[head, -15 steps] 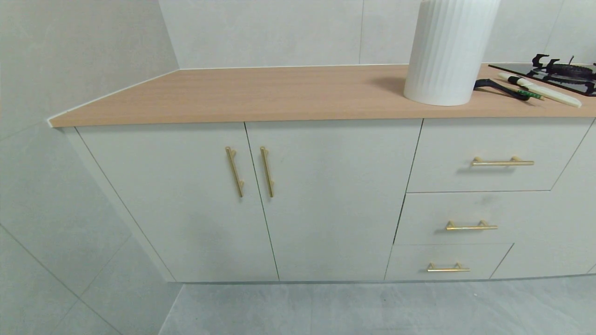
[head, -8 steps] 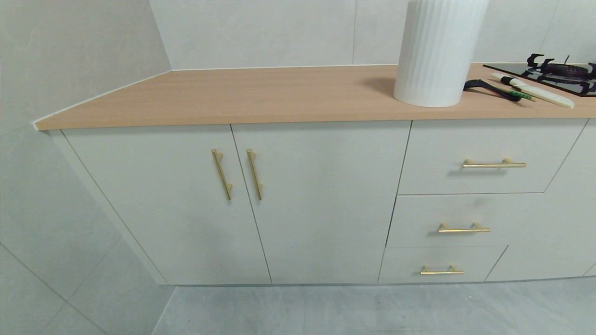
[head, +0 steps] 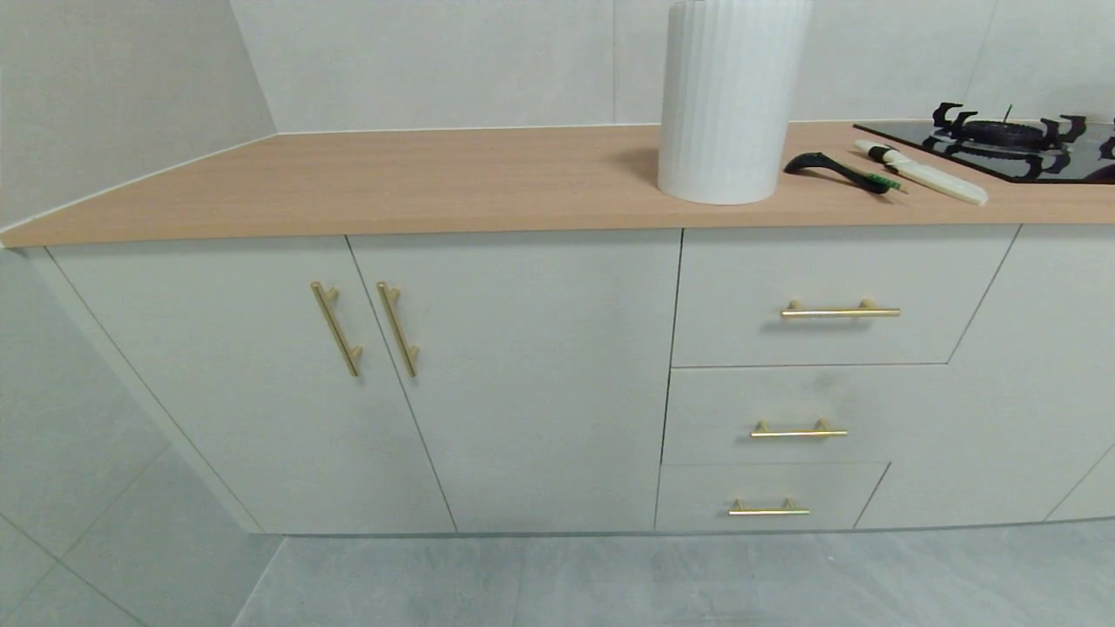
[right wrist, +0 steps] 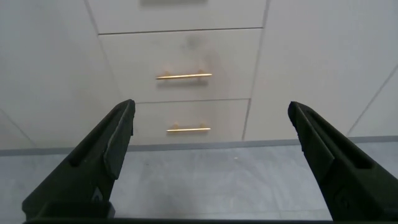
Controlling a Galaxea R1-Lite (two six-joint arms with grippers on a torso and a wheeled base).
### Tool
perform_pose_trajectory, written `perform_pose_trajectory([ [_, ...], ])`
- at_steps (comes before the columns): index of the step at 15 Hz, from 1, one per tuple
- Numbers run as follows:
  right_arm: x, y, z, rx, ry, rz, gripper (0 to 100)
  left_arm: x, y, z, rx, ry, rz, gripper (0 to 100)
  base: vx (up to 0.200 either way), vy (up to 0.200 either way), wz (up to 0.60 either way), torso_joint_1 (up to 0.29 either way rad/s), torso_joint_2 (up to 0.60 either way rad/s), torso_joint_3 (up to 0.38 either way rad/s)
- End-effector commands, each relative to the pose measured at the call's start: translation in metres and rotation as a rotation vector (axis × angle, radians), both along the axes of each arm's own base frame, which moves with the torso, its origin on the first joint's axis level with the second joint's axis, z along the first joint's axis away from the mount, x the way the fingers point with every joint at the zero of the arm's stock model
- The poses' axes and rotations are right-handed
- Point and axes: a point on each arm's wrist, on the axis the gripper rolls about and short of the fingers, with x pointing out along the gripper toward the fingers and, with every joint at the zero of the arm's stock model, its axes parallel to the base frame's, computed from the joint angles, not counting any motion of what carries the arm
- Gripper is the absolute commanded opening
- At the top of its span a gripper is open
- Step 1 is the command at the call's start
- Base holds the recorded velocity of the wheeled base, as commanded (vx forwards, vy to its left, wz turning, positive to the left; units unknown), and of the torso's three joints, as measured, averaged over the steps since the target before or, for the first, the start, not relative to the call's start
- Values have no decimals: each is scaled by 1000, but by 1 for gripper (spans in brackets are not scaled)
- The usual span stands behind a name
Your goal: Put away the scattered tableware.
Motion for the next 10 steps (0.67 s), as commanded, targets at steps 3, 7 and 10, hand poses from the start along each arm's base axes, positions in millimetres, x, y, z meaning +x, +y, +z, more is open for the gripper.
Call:
perform_pose_trajectory([
  [3, 0, 0, 0, 0, 2, 0, 100, 0, 0, 0, 0, 1, 0, 100, 0, -67, 0, -1, -1, 1],
  [7, 0, 0, 0, 0, 2, 0, 100, 0, 0, 0, 0, 0, 0, 100, 0, 0, 0, 0, 0, 0],
  [10, 0, 0, 0, 0, 2, 0, 100, 0, 0, 0, 0, 1, 0, 100, 67, 0, 0, 1, 4, 1],
])
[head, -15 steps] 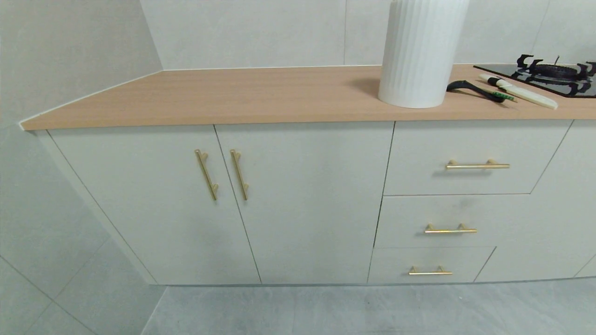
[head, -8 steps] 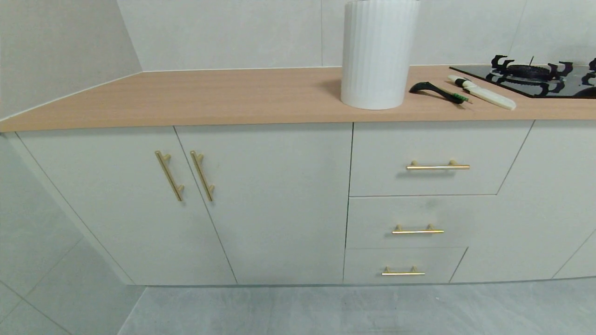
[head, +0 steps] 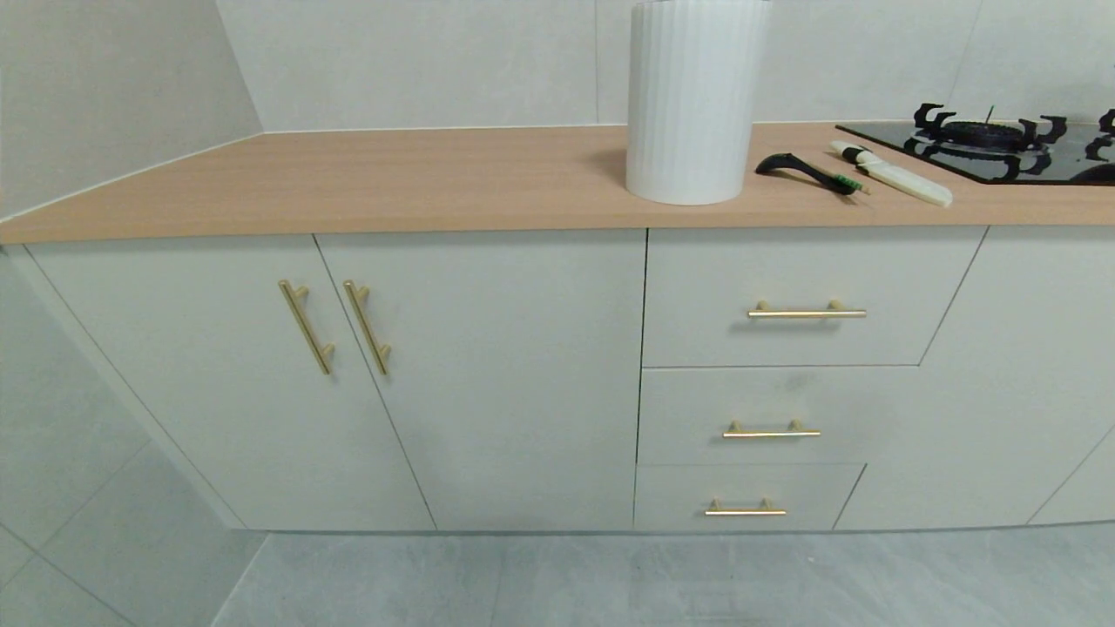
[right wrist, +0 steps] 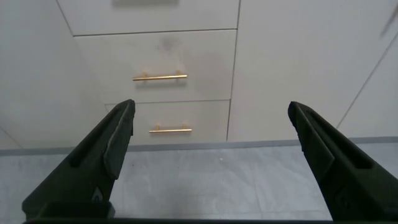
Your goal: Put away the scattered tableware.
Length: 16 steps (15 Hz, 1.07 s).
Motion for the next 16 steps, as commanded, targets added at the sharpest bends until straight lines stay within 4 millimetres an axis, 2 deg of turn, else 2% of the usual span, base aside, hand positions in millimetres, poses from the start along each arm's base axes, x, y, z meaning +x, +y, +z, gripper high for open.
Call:
perform_pose_trajectory([
  [1, 0, 0, 0, 0, 1, 0, 100, 0, 0, 0, -1, 0, 1, 100, 200, 0, 0, 2, 2, -2],
  [2, 0, 0, 0, -1, 1, 0, 100, 0, 0, 0, -1, 0, 1, 100, 200, 0, 0, -12, 2, -2],
  [16, 0, 1, 0, -20, 3, 32, 100, 0, 0, 0, -1, 1, 1, 100, 0, 0, 0, 0, 0, 0],
])
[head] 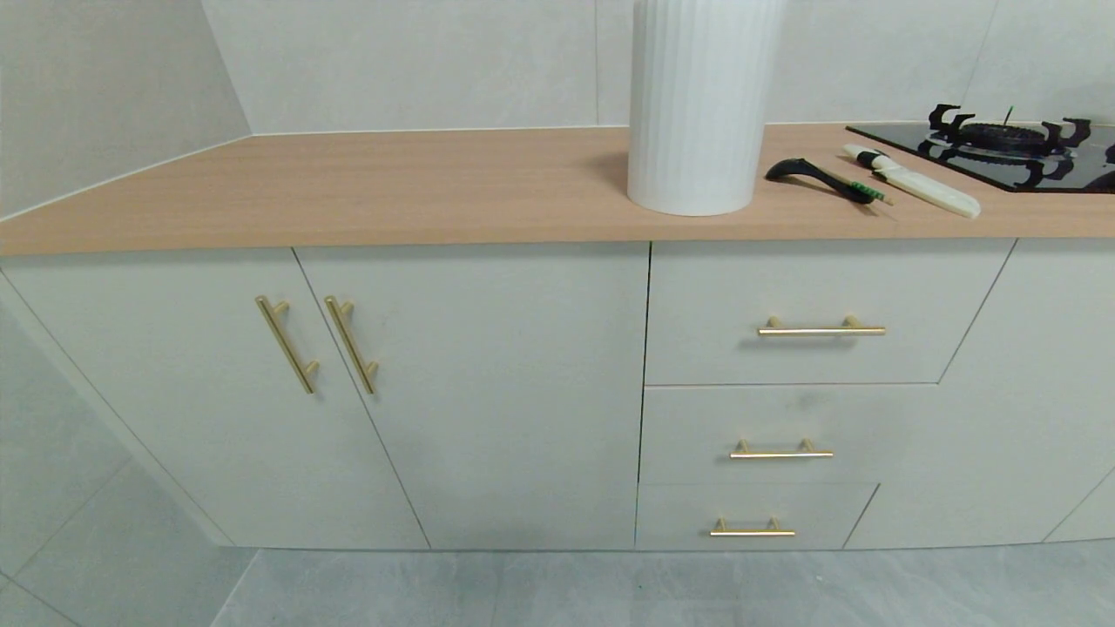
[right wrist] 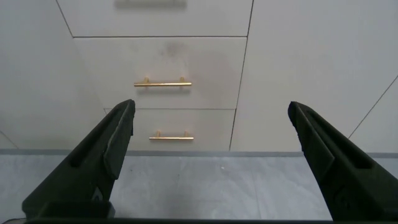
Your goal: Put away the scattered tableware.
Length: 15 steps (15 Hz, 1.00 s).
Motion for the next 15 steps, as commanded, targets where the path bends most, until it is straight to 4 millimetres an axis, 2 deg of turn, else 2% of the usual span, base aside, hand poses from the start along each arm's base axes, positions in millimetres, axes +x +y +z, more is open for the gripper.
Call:
perform_pose_trajectory([
  [1, 0, 0, 0, 0, 1, -1, 100, 0, 0, 0, 0, 2, 0, 100, 0, 0, 0, 0, 0, 0],
  [3, 0, 0, 1, -1, -5, 4, 100, 0, 0, 0, 0, 0, 0, 100, 0, 0, 0, 0, 0, 0],
  [4, -3, 1, 10, 10, -34, 33, 100, 0, 0, 0, 0, 0, 0, 100, 0, 0, 0, 0, 0, 0],
  [5, -8, 2, 36, 65, -84, 127, 100, 0, 0, 0, 0, 0, 0, 100, 0, 0, 0, 0, 0, 0],
  [6, -6, 3, 40, 69, -47, 181, 100, 0, 0, 0, 0, 0, 0, 100, 0, 0, 0, 0, 0, 0],
  [12, 42, 7, 54, 23, 312, 328, 100, 0, 0, 0, 0, 0, 0, 100, 0, 0, 0, 0, 0, 0],
  [15, 76, 15, 67, 11, 479, 387, 100, 0, 0, 0, 0, 0, 0, 100, 0, 0, 0, 0, 0, 0],
])
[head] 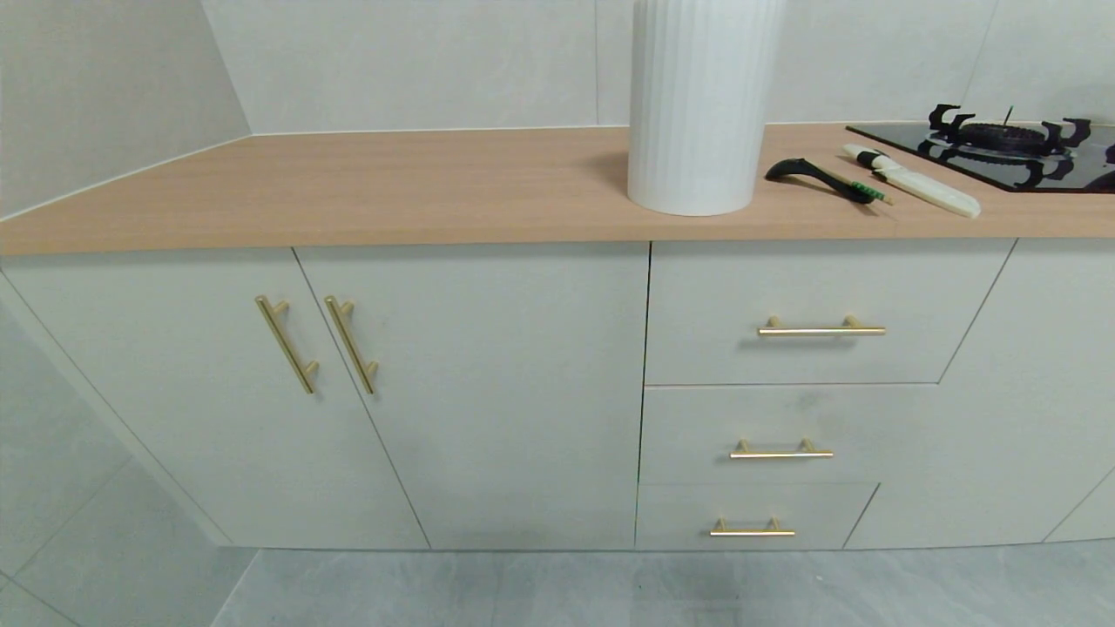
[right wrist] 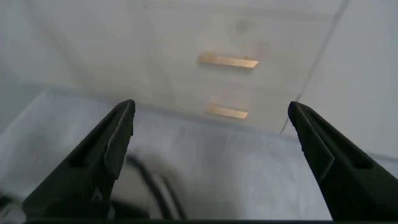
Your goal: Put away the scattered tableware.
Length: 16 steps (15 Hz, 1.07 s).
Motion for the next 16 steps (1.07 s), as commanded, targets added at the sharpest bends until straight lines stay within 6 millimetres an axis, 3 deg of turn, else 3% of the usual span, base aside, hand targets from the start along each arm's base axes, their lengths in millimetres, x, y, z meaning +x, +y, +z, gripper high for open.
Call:
perform_pose_trajectory([
  [1, 47, 10, 14, -40, 206, 59, 100, 0, 0, 0, 0, 2, 0, 100, 0, 0, 0, 0, 0, 0],
  [5, 107, 22, 27, -71, 267, 71, 100, 0, 0, 0, 0, 1, 0, 100, 0, 0, 0, 0, 0, 0],
  [6, 112, 23, 28, -72, 273, 71, 100, 0, 0, 0, 0, 1, 0, 100, 0, 0, 0, 0, 0, 0],
  [11, 190, 40, 16, -87, 327, 77, 100, 0, 0, 0, 0, 2, 0, 100, 0, 0, 0, 0, 0, 0],
  [12, 208, 45, 5, -103, 355, 76, 100, 0, 0, 0, 0, 2, 0, 100, 0, 0, 0, 0, 0, 0],
  [16, 233, 49, -37, -158, 439, 29, 100, 0, 0, 0, 0, 1, 0, 100, 0, 0, 0, 0, 0, 0],
])
